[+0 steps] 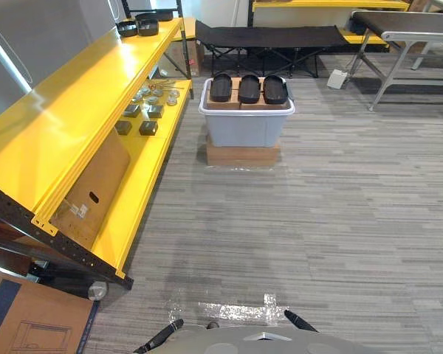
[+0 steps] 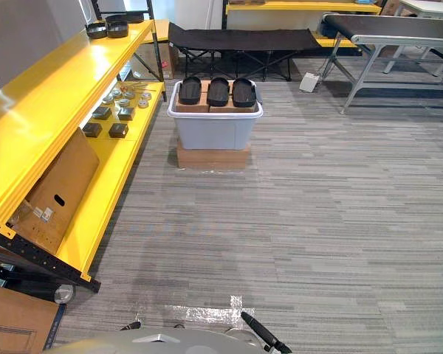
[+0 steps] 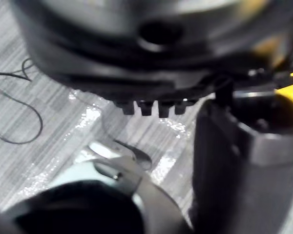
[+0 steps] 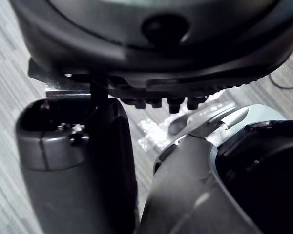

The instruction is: Walk over and take three plastic housings, then place them on the shelf

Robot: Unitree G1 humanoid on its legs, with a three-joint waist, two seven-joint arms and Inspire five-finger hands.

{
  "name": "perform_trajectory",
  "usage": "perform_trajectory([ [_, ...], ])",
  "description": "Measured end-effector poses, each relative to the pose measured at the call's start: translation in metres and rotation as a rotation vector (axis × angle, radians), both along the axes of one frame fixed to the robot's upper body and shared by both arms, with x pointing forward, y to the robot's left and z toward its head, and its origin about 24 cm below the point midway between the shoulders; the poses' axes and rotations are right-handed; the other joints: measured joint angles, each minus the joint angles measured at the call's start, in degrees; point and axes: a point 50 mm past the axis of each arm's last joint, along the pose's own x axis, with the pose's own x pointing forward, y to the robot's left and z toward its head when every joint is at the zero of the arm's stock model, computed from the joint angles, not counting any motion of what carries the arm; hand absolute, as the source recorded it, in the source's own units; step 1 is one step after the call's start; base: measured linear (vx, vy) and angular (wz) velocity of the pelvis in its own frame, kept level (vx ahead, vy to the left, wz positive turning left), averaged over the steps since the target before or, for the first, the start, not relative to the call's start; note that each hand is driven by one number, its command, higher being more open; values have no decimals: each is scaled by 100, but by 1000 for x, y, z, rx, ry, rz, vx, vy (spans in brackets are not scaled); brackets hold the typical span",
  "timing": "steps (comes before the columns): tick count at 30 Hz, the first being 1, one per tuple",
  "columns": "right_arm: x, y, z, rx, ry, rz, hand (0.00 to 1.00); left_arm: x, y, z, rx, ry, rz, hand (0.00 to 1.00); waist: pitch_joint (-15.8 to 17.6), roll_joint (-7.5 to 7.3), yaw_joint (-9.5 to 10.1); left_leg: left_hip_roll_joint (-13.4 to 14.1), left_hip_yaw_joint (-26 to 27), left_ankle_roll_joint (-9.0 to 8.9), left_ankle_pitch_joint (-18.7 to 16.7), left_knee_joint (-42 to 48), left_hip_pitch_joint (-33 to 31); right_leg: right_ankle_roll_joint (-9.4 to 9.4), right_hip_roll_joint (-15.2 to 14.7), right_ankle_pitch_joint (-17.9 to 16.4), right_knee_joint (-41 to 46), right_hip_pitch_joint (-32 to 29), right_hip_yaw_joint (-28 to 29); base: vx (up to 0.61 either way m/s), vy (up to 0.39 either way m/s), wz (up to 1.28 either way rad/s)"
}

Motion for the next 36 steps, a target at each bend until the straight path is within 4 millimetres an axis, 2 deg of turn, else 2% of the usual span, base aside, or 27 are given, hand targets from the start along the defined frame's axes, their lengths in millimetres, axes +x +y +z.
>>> perform_trajectory([
  [4, 10, -1, 1, -31, -46, 15, 100, 11, 1, 1, 4, -52, 0, 100, 10, -34, 11, 3, 26, 28, 110, -227, 125, 11, 31, 6, -104, 30, 3, 74, -13, -5],
  [8, 47, 9, 7, -59, -170, 66, 100, 27, 5, 6, 26, -143, 18, 100, 112, -183, 0, -3, 26, 25, 116, -247, 132, 42, 33, 24, -167, 47, -6, 13, -3, -1],
  [9, 63, 13, 11, -60, -227, 77, 100, 35, 4, 8, 26, -188, 28, 100, 140, -215, 31, -11, 29, 26, 117, -247, 132, 48, 28, 28, -173, 48, -5, 0, 0, 0],
  [12, 86, 17, 18, -67, -299, 110, 100, 48, 0, 11, 26, -242, 33, 100, 151, -206, 52, -36, 25, 31, 121, -248, 134, 53, 3, 30, -173, 57, -18, -18, 6, 3],
  [16, 100, 20, 22, -58, -346, 133, 100, 59, -9, 14, 4, -316, 87, 100, 158, -205, 48, -53, 25, 32, 121, -252, 144, 58, -17, 29, -173, 67, -38, 0, 0, 0],
  [20, 91, 19, 20, -50, -329, 123, 100, 64, -15, 17, -4, -367, 106, 100, 180, -187, 49, -66, 6, 32, 122, -255, 153, 58, -33, 29, -173, 88, -70, -13, -2, 2],
  [26, 75, 26, 15, -32, -307, 113, 100, 57, -16, 17, 16, -368, 3, 100, 186, -189, 47, -70, 71, 34, 122, -277, 217, 60, -39, 30, -160, 117, 13, -28, -3, -4],
  [36, 68, 25, 13, -54, -300, 110, 100, 58, -16, 17, 50, -358, -45, 100, 194, -188, 29, -79, 294, 31, 76, -281, 252, 138, -48, 84, -187, 89, 198, -39, 3, -11],
])
